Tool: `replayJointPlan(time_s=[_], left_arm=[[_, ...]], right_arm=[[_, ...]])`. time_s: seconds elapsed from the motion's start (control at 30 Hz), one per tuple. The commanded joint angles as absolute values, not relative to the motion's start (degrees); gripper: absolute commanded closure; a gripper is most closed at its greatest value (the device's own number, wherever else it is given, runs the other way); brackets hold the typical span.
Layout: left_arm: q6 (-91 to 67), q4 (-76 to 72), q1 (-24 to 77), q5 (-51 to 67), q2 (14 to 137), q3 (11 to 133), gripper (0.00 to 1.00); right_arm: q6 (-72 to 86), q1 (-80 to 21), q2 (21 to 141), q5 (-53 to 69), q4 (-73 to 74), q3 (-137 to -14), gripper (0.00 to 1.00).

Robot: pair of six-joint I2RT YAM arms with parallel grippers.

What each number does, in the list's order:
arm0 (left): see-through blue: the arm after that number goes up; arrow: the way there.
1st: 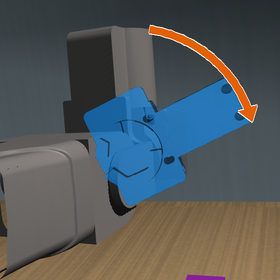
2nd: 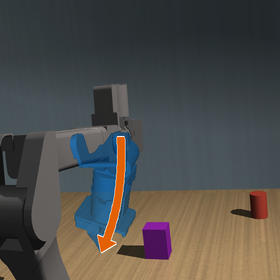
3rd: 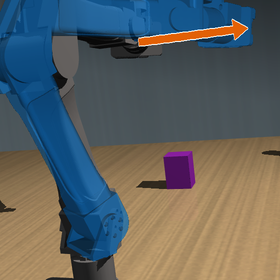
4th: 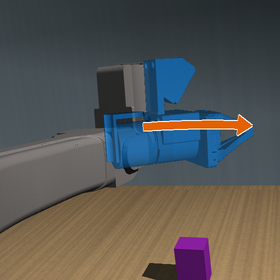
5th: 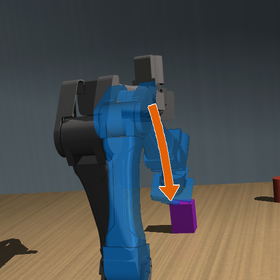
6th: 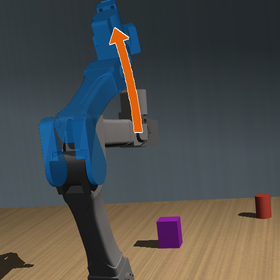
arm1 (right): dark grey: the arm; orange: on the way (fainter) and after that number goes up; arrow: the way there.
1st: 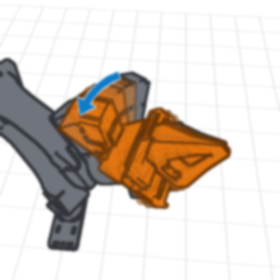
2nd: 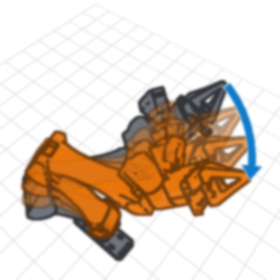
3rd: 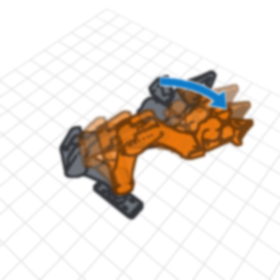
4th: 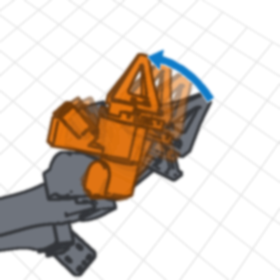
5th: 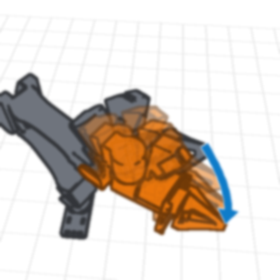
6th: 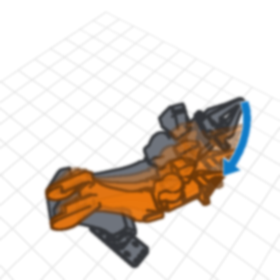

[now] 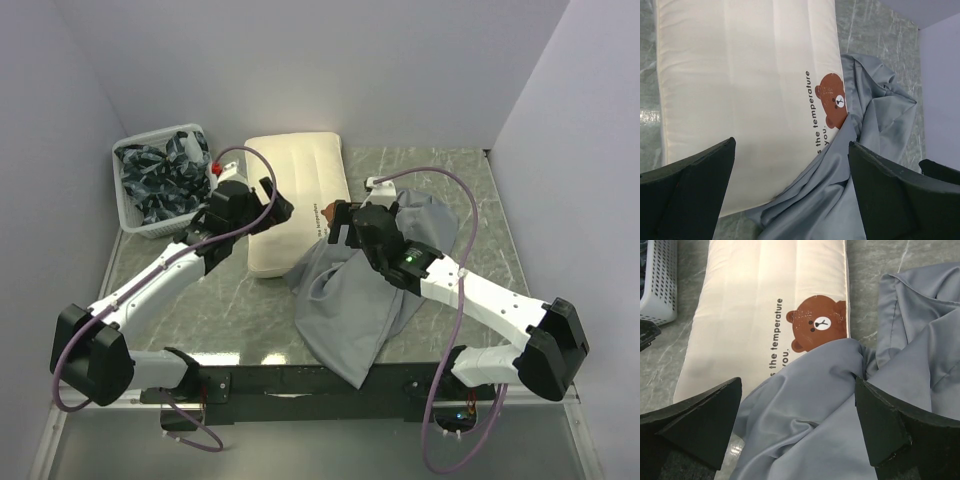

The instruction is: Put the pillow into the pillowcase

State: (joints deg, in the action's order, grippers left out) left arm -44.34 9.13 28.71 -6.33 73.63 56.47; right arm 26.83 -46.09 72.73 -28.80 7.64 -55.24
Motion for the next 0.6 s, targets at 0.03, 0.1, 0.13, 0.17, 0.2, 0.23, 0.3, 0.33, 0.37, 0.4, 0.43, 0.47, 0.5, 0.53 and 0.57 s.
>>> replayJointPlan(time_s=[0.03,0.1,0.13,0.17,0.2,0.23,0.3,0.33,0.37,0.4,0.43,0.47,0.5,0.53,0.57], left_arm=[[-43.33,12.91,28.83,-6.43,74.7,59.76,0.01],[-43.59,13.01,28.83,-6.24,75.49,60.2,0.01],[-43.59,13.01,28.83,-5.98,76.37,60.29,0.01],[-43.85,13.88,28.83,-5.98,76.9,60.9,0.01],[-43.86,14.41,28.83,-5.98,77.51,61.26,0.01],[-43.86,15.2,28.83,-6.15,78.74,61.78,0.01],[-43.77,17.04,28.83,-6.59,79.8,62.84,0.0],[-43.77,17.4,28.83,-6.94,80.67,63.02,0.0],[-44.12,17.92,28.74,-7.12,80.86,63.19,0.01],[-44.21,18.28,28.83,-7.55,81.03,63.11,0.01],[-44.73,18.19,28.83,-7.73,80.77,62.67,0.01],[-45.26,18.02,28.83,-7.91,80.51,61.45,0.01],[-45.79,17.41,28.74,-8.08,80.25,60.83,0.01],[-46.57,17.32,28.83,-8.26,79.64,60.21,0.01],[-47.1,17.31,28.83,-8.26,79.19,59.07,0.01]], right_arm=[[24.96,-45.7,71.81,-27.95,6.24,-57.93,0.0],[24.35,-45.7,71.19,-28.12,6.07,-57.22,0.0],[24.26,-45.53,70.67,-28.12,5.89,-56.52,0.0],[24.26,-45.53,70.49,-28.21,5.71,-56.25,0.0],[24.52,-45.35,70.49,-27.95,5.89,-56.25,0.0],[24.7,-45.0,70.49,-27.69,6.32,-56.34,0.0],[24.78,-44.83,70.93,-27.16,6.85,-56.51,0.0],[24.79,-44.74,71.28,-26.9,6.94,-56.69,0.0],[24.79,-44.65,71.63,-26.46,7.12,-56.69,0.0],[24.7,-44.56,71.89,-25.93,7.03,-56.6,0.0],[24.7,-44.47,72.42,-24.1,7.12,-56.51,0.0],[24.78,-44.12,72.86,-23.13,7.47,-56.77,0.0],[25.05,-44.12,73.3,-22.25,7.82,-57.04,0.0],[25.14,-44.03,73.74,-20.32,8.17,-56.87,0.0],[24.96,-43.95,73.91,-19.26,8.09,-56.69,0.0]])
